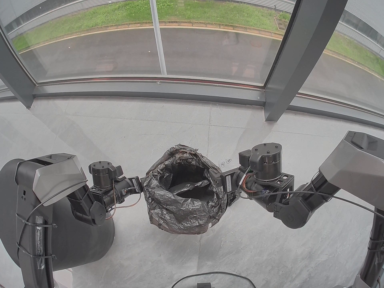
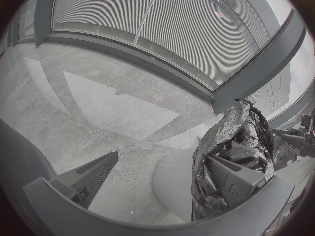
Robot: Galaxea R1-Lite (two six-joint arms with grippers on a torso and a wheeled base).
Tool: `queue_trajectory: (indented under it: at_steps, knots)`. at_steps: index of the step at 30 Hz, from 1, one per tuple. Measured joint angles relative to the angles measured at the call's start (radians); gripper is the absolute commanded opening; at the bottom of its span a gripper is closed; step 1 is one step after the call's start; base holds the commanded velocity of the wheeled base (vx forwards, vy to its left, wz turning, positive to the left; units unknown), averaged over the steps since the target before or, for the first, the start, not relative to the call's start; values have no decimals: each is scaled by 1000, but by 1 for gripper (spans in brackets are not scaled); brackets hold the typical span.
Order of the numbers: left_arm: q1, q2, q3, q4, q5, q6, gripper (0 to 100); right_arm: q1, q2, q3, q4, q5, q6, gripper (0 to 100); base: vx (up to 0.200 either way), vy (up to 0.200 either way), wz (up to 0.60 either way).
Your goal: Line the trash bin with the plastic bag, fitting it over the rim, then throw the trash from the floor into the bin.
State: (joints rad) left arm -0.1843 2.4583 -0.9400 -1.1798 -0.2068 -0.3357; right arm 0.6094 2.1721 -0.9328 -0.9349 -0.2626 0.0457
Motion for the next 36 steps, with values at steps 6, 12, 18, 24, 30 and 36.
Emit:
queue_trajectory:
  at_steps: [6, 12, 18, 24, 30, 36]
  knots:
    - [-2, 2, 3, -6, 0, -1, 100, 28, 15, 4, 5, 1, -1, 100, 0, 0, 0]
    - [-4, 0, 10, -8, 0, -3, 100, 24, 49, -18, 5, 0, -4, 100, 0, 0, 0]
    - [-10, -4, 16, -13, 0, -3, 100, -16, 97, -92, 16, -3, -17, 100, 0, 0, 0]
    - [-15, -11, 23, -27, 1, -3, 100, -53, 121, -131, 23, -4, -21, 100, 0, 0, 0]
    - [-16, -13, 27, -27, 1, -3, 100, -65, 119, -141, 26, -4, -29, 100, 0, 0, 0]
    - [-16, -14, 29, -29, 1, -3, 100, -86, 116, -166, 33, -2, -73, 100, 0, 0, 0]
